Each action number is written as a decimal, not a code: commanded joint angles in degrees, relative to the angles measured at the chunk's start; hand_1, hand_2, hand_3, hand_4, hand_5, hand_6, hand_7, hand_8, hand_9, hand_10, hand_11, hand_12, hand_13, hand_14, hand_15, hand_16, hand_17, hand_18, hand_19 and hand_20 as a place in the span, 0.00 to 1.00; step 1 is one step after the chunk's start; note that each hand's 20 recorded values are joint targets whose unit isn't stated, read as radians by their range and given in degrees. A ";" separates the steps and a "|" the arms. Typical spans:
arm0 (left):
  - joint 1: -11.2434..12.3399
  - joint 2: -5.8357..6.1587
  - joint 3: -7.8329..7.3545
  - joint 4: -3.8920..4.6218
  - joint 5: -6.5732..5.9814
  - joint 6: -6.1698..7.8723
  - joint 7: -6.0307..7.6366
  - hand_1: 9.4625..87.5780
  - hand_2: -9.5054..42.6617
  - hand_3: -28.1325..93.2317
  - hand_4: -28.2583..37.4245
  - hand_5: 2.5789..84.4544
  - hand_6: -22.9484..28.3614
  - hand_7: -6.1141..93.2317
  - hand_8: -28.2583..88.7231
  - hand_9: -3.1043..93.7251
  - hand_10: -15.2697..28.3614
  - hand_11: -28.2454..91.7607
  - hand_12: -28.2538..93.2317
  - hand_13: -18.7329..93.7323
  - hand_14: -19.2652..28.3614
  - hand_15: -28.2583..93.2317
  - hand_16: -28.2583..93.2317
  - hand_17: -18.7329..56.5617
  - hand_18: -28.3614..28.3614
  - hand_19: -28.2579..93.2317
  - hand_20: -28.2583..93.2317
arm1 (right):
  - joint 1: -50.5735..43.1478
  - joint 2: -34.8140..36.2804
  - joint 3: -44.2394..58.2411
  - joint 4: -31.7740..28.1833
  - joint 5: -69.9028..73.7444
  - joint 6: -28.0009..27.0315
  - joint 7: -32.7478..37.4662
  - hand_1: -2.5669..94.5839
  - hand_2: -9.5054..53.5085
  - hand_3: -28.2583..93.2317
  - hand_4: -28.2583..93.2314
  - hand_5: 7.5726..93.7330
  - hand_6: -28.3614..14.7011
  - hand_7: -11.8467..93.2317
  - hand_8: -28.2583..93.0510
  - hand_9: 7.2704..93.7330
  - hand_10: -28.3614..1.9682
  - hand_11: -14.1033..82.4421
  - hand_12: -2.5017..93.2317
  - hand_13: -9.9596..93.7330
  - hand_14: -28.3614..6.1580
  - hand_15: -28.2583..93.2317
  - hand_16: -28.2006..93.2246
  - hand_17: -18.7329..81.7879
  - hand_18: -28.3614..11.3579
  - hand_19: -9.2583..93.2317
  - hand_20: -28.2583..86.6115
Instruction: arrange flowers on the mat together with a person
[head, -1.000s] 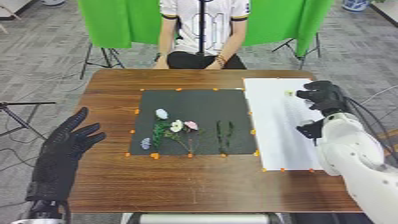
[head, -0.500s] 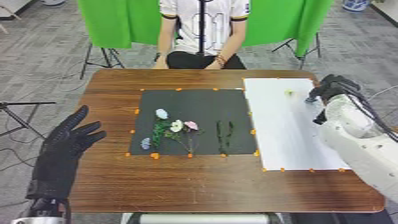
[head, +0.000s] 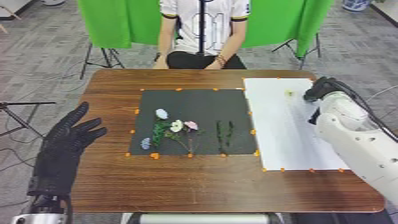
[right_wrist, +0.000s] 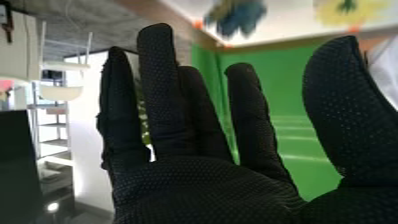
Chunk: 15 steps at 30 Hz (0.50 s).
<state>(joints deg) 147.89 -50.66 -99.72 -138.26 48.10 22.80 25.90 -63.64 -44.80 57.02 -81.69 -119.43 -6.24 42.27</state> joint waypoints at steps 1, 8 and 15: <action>-0.07 0.29 0.33 0.15 -0.52 0.73 0.20 0.10 0.20 0.87 0.00 0.33 0.53 0.22 0.14 0.37 0.77 0.43 0.33 0.38 0.96 0.64 0.16 0.12 0.93 0.63 0.36 | -1.88 -1.26 0.05 1.14 -0.36 -2.55 -0.21 0.34 0.07 0.87 0.02 0.40 0.72 0.25 0.13 0.41 0.39 0.24 0.18 0.57 0.38 0.66 0.30 0.38 0.14 0.72 0.32; -0.16 -0.18 0.13 0.20 -0.18 -0.14 -0.70 0.10 0.20 0.87 0.00 0.33 0.53 0.22 0.15 0.37 0.77 0.43 0.33 0.38 0.96 0.64 0.16 0.12 0.93 0.63 0.36 | -2.70 -1.60 -1.83 2.56 -2.46 0.83 -0.95 0.41 0.03 0.86 0.01 0.53 0.78 0.28 0.11 0.55 0.52 0.28 0.17 0.65 0.46 0.63 0.31 0.42 0.18 0.71 0.32; -0.12 -0.75 -0.03 0.25 0.37 -1.14 -1.49 0.10 0.20 0.87 0.00 0.33 0.53 0.22 0.15 0.37 0.77 0.43 0.33 0.38 0.96 0.64 0.16 0.12 0.93 0.63 0.36 | -3.85 -1.09 -3.98 2.93 -5.19 5.67 -1.04 0.65 0.00 0.73 0.00 0.83 0.79 0.30 0.22 0.93 0.73 0.22 0.34 0.86 0.79 0.53 0.48 0.59 0.37 0.77 0.30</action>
<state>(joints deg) 147.44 -50.55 -99.66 -138.23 48.00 22.74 25.47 -64.98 -45.90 54.96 -79.45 -123.08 -2.07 41.48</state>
